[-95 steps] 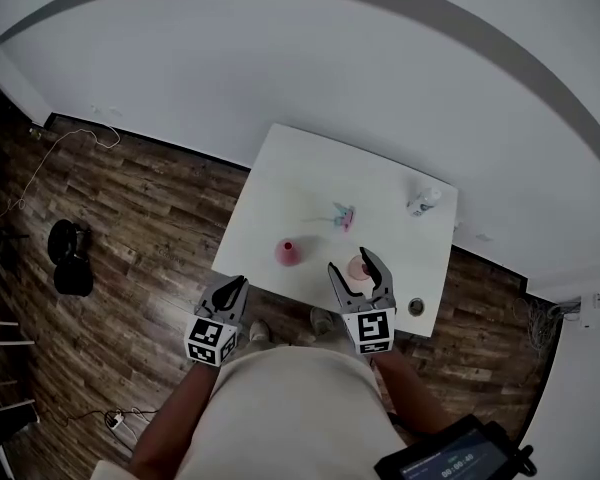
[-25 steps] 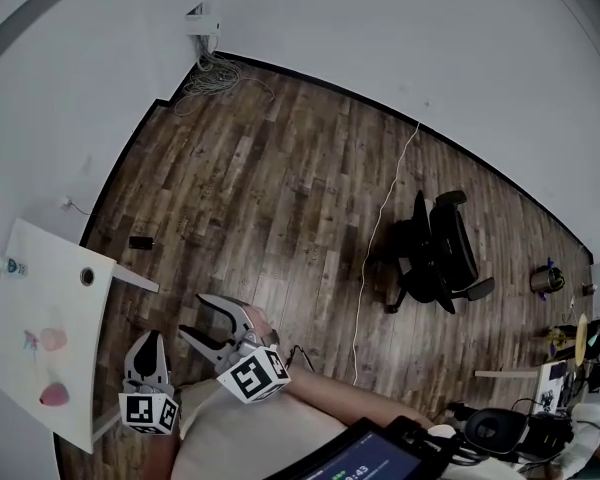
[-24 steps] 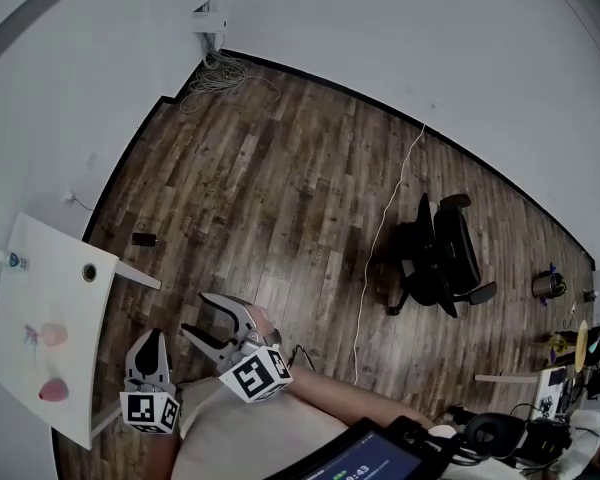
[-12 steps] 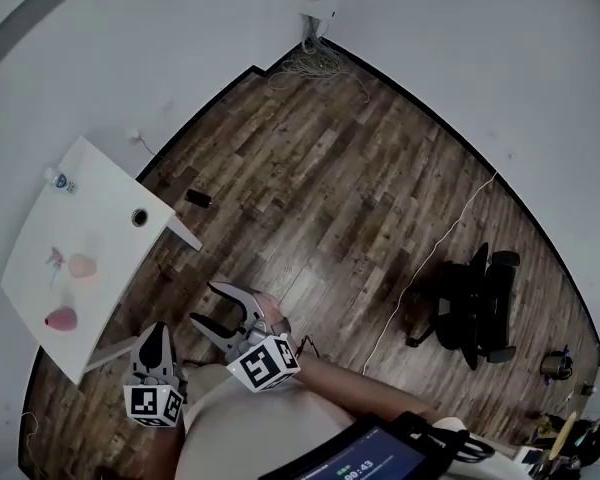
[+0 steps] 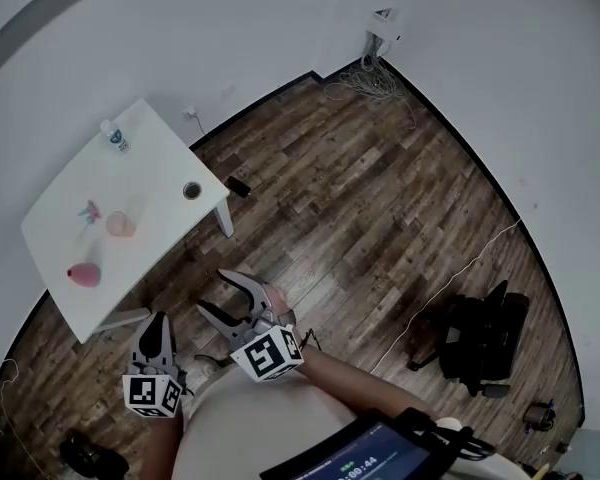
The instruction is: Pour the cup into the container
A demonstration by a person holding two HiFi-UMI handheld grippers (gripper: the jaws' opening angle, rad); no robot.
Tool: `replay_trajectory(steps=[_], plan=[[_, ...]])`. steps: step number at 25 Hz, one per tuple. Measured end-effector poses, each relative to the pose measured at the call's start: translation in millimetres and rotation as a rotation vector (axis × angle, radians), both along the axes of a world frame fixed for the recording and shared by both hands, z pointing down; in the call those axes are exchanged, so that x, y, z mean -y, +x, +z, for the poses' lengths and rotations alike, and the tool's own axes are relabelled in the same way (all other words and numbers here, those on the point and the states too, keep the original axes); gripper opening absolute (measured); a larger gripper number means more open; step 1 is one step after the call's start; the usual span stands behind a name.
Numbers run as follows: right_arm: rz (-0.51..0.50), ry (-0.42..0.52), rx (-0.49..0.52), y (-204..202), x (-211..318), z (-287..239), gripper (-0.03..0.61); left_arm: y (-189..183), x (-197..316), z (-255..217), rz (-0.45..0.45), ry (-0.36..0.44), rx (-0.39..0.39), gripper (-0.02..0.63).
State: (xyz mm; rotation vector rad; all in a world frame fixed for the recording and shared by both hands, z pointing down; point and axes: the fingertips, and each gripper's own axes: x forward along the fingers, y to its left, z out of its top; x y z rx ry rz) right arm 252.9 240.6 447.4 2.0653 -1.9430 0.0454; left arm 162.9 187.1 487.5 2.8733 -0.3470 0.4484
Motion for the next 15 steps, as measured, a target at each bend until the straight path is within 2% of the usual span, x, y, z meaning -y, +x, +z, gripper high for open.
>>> replay_trajectory(steps=[15], plan=[[-0.084,-0.007,-0.034,-108.6,63.1,-2.6,0.279,-143.3,66.9,12.9,-0.145,-0.010,0.015,0.012]])
